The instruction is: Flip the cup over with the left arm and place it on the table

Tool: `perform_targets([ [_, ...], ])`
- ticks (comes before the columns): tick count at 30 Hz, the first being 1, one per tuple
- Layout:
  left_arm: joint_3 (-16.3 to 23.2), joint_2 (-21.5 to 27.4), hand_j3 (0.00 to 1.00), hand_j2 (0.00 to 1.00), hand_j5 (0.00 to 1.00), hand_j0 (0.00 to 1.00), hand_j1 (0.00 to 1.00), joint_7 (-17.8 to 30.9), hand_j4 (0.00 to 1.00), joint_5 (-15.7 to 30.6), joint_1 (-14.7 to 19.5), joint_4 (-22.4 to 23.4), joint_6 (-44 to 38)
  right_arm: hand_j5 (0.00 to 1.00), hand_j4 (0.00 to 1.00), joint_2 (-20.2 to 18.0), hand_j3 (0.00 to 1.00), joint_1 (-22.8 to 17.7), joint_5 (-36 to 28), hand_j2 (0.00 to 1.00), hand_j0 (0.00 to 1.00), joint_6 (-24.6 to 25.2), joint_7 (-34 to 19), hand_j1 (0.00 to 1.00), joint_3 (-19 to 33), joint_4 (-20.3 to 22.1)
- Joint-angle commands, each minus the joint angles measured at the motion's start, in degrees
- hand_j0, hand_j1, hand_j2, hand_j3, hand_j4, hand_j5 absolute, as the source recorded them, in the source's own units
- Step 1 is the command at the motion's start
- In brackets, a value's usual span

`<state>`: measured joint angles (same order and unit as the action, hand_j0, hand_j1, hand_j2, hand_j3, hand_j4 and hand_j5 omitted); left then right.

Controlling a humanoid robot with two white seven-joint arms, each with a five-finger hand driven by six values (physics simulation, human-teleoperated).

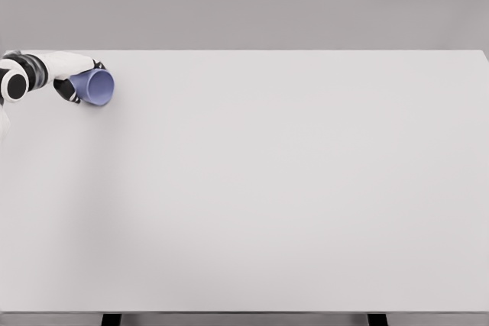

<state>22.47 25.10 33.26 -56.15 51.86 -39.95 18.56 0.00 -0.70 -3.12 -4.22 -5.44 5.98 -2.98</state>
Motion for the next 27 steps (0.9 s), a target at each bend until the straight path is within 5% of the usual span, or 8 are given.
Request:
perform_targets([
  [1,0.0,0.0,0.68,0.68,0.68,0.68,0.68,0.1,0.68,-0.1,0.0,0.1,-0.2,1.00,1.00,0.0,1.00,0.0,0.0,1.00,1.00,0.0,0.0,1.00,0.0,0.0],
  [7,-0.8,0.1,0.59,0.59,0.59,0.59,0.59,0.1,0.59,1.1,0.4,0.1,-0.2,1.00,1.00,0.0,1.00,0.0,0.0,1.00,1.00,0.0,0.0,1.00,0.0,0.0],
  [27,-0.7,2.1,0.56,0.56,0.56,0.56,0.56,0.0,0.56,21.6,0.6,-0.5,0.9,1.00,1.00,0.0,1.00,0.0,0.0,1.00,1.00,0.0,0.0,1.00,0.0,0.0],
])
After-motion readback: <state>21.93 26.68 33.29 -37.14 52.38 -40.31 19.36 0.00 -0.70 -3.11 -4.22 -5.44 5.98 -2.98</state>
